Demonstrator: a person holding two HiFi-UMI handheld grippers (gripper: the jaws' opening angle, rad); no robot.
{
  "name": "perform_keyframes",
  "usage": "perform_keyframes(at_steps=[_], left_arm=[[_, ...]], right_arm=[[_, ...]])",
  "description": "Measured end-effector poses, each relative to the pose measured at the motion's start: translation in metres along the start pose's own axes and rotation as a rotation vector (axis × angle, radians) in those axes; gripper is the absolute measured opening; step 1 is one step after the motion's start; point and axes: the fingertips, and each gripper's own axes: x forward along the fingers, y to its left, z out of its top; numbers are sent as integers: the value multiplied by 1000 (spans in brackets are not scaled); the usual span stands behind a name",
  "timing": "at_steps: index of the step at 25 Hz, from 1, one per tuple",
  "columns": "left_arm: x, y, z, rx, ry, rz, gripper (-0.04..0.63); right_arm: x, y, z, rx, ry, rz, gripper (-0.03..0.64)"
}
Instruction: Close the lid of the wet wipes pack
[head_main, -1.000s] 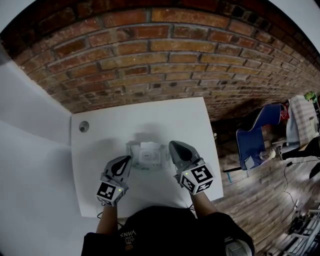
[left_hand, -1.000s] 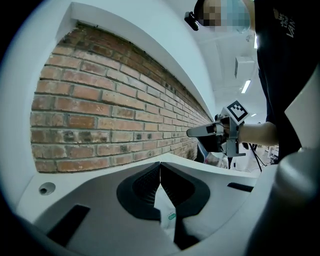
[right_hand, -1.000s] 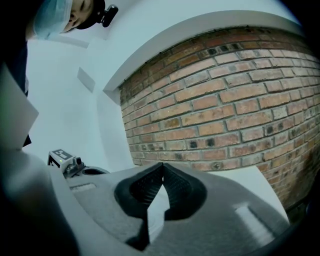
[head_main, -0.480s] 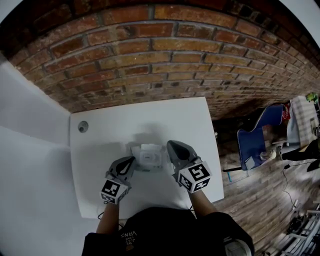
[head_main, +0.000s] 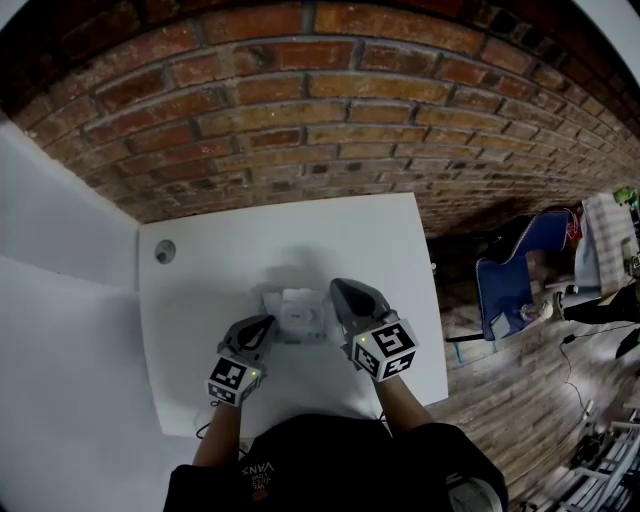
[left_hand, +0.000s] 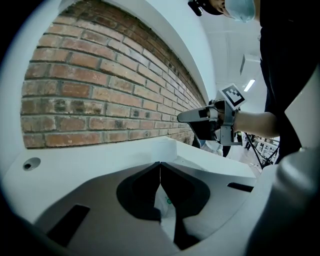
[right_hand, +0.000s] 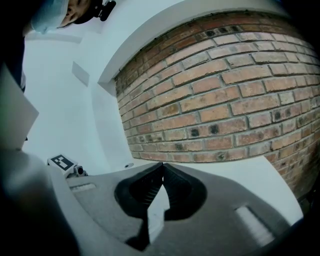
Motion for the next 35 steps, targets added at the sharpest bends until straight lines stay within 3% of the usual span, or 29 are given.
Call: perform_keyframes(at_steps=[16, 35], left_arm=[[8, -2, -20, -26, 72, -17, -2], [9, -3, -26, -48, 84, -18, -2]], right_arm=[[26, -4, -25, 6, 69, 15, -2], [38, -2, -53, 16, 177, 46, -2]])
